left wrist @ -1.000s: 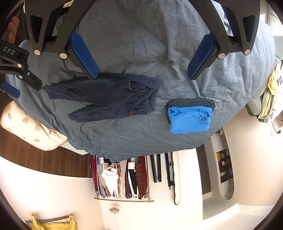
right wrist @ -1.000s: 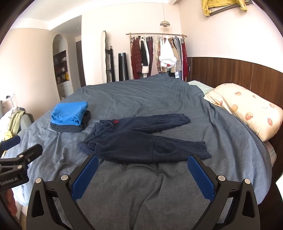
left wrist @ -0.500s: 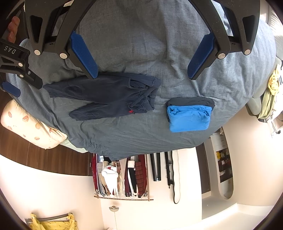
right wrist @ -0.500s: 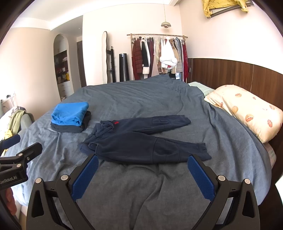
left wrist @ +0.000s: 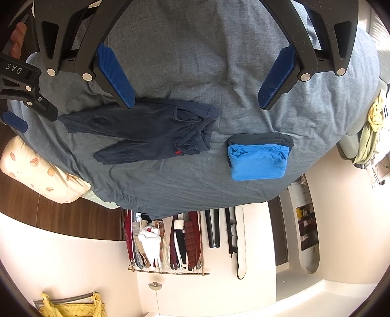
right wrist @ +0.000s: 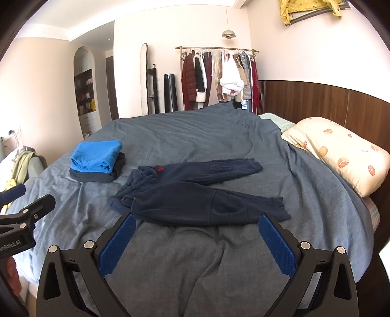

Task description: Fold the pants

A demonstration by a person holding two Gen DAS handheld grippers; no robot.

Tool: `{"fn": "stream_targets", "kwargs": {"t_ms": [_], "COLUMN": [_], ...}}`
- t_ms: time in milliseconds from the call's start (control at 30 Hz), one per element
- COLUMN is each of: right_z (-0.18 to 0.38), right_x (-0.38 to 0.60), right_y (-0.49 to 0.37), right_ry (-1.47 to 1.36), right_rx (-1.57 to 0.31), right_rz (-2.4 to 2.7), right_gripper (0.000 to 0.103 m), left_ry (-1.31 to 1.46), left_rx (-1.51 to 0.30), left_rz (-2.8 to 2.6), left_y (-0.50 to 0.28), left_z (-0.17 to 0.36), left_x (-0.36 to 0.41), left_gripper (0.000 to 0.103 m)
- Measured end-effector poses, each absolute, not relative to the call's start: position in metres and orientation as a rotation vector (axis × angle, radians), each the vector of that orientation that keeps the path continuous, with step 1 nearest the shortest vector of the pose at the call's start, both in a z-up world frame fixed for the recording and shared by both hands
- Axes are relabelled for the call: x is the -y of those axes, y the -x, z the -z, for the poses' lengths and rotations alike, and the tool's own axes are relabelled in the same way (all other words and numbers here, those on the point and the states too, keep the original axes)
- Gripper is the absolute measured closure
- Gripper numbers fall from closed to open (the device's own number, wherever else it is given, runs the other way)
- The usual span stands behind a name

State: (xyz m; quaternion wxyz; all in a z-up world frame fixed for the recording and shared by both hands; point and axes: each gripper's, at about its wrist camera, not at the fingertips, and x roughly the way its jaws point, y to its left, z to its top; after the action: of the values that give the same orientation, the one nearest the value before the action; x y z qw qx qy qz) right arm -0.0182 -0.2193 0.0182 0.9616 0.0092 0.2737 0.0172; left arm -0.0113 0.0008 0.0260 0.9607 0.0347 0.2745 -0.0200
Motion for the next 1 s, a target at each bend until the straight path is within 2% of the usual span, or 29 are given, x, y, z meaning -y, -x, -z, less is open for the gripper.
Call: {"fn": "stream_targets", "kwargs": {"t_ms": [400, 1000], "right_z": [-0.016, 0.024], "right_x": [0.219, 0.203], "right_y": [0.014, -0.036], "right_ry": [-0.007, -0.038], "right_rx": [-0.579, -0.678], "right_rz": [-0.039, -0.051], "right_gripper": [0.001, 0.001], "left_ry": [-0.06, -0.02], "left_rx": [-0.589, -0.647], "left_rz": [0.029, 0.002], "left_y": [0.005, -0.048], "left_z": [-0.013, 0.028], "left_x": [-0.01, -0.03], "left_gripper": [0.0, 0.0]}}
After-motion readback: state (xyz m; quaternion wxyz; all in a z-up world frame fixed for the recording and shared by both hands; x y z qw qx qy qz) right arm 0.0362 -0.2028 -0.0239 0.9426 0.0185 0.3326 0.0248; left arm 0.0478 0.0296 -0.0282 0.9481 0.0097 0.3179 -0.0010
